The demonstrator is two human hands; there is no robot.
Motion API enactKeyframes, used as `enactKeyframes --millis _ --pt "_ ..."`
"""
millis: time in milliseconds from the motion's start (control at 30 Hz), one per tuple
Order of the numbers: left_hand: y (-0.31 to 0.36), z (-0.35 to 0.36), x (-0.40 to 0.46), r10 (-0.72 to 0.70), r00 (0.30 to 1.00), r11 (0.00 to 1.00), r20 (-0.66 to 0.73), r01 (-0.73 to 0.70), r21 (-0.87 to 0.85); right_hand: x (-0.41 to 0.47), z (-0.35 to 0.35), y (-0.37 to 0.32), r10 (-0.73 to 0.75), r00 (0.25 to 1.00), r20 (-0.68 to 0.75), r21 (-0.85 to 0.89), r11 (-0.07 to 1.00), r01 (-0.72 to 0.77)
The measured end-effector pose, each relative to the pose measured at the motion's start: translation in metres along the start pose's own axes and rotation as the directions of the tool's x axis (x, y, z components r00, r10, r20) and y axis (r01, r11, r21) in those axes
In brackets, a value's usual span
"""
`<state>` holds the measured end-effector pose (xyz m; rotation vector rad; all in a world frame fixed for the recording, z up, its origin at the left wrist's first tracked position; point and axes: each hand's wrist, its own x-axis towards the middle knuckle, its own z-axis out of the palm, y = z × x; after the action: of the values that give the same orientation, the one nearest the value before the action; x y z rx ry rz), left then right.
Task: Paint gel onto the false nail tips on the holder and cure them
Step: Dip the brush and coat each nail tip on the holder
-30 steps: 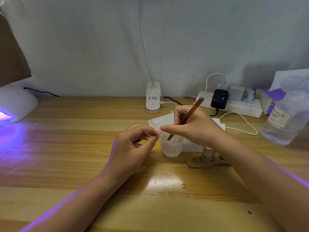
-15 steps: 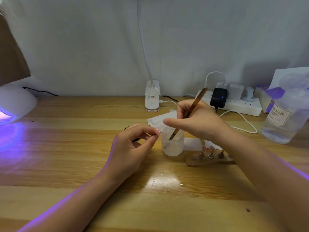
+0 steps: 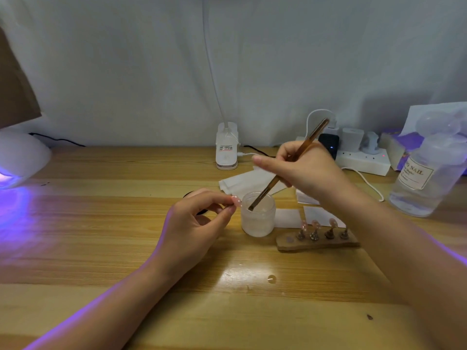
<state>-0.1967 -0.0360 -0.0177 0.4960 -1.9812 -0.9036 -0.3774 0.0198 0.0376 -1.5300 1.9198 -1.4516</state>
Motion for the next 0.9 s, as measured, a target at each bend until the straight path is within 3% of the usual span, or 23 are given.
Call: enactKeyframes --millis 200,433,733,900 --pt "-0.001 0.001 0.000 0.013 1.000 1.000 0.007 -0.013 0.007 0.006 -0.015 0.009 0.161 0.979 -0.126 0.184 0.973 -0.137" --pt "-0.003 0.001 0.000 0.042 0.999 0.999 0.021 -0.042 -0.002 0.008 -0.021 0.020 0.266 0.957 -0.118 0.199 0.950 -0.239" --pt "-0.003 0.001 0.000 0.066 0.998 0.998 0.018 -0.066 -0.002 0.008 -0.031 0.023 0.302 0.946 -0.121 0.190 0.942 -0.277" --pt "-0.003 0.001 0.001 0.063 0.998 0.998 0.025 -0.063 0.001 0.008 -0.038 0.016 0.287 0.936 -0.205 0.261 0.937 -0.231"
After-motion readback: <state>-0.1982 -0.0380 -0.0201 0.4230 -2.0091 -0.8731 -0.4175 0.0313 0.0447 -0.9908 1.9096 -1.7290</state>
